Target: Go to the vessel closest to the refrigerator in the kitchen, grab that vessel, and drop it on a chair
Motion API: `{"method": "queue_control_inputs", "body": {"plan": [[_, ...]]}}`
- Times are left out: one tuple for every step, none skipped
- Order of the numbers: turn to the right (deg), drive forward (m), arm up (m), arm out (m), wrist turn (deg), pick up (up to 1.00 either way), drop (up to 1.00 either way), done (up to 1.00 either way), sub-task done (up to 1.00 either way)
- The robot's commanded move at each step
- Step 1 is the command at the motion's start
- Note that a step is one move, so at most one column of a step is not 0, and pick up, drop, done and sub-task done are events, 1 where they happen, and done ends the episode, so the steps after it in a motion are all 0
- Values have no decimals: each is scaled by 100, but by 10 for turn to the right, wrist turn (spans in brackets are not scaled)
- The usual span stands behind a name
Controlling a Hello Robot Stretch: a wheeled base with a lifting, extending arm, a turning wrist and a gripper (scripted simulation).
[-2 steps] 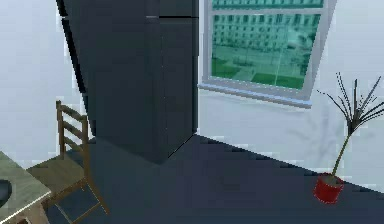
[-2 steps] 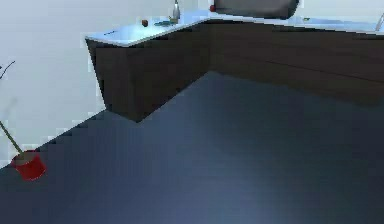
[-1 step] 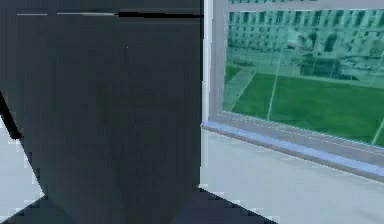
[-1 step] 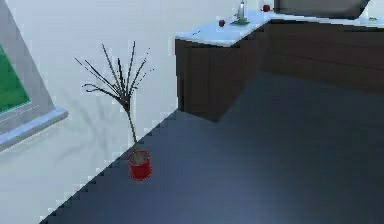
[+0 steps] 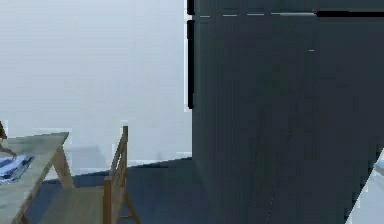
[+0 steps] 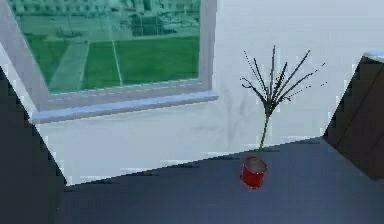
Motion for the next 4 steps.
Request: {"method": "queue_control_inputs", "body": {"plan": [[-450,0,0,0,0,0,0,0,0],[-450,0,0,0,0,0,0,0,0],[-120,0,0,0,0,0,0,0,0],[0,30,0,0,0,0,0,0,0]]}}
